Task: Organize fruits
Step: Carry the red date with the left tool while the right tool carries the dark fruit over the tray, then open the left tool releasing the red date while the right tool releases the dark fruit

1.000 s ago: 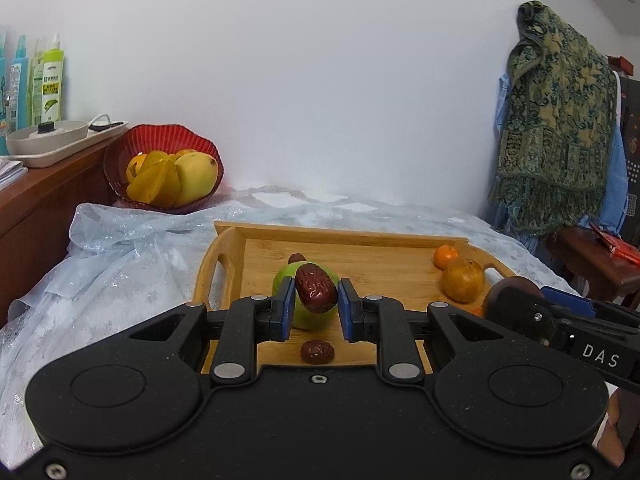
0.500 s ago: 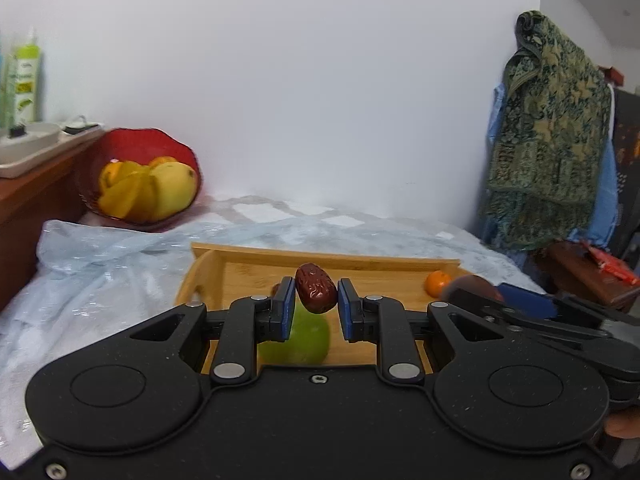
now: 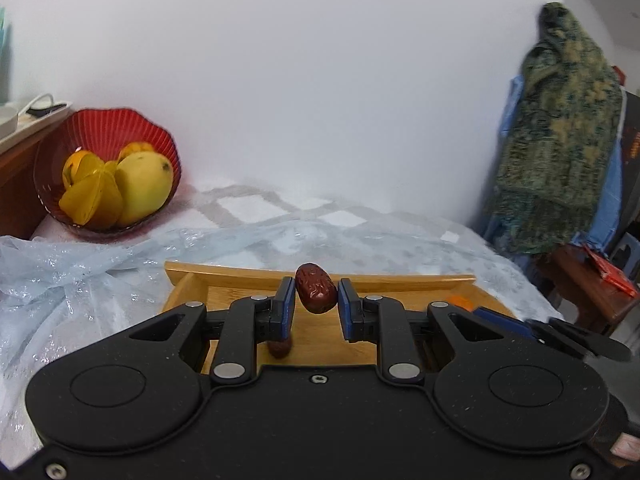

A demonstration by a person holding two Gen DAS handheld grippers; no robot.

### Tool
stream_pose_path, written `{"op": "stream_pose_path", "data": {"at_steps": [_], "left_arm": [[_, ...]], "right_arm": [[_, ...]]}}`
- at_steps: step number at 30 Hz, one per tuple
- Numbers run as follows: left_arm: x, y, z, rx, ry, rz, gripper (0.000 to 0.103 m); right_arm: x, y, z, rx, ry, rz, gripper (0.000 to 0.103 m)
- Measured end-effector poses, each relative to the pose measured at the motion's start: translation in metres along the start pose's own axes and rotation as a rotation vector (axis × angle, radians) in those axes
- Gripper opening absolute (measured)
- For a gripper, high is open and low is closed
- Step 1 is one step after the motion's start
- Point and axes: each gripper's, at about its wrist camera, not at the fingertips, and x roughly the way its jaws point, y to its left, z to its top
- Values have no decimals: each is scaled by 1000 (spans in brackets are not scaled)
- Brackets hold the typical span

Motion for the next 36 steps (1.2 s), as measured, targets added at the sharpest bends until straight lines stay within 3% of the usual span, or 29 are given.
{"op": "stream_pose_path", "data": {"at_steps": [3, 12, 14, 17, 23, 36], "left_arm": [[21, 12, 7, -37, 46, -10, 21], [67, 30, 7, -74, 168, 53, 21], [72, 30, 5, -71, 168, 57, 21], [78, 27, 4, -67, 170, 56, 21], [87, 20, -1, -42, 189, 68, 21], [97, 25, -7, -55, 211, 76, 21]], "right_arm": [[8, 1, 1, -10, 30, -9, 62], [24, 6, -3, -53, 87, -12, 61], [21, 9, 0, -82, 56, -19, 51], [15, 12, 8, -107, 27, -20, 51], [20, 13, 1, -118, 73, -2, 51], [21, 16, 0, -112, 81, 1, 51]]}}
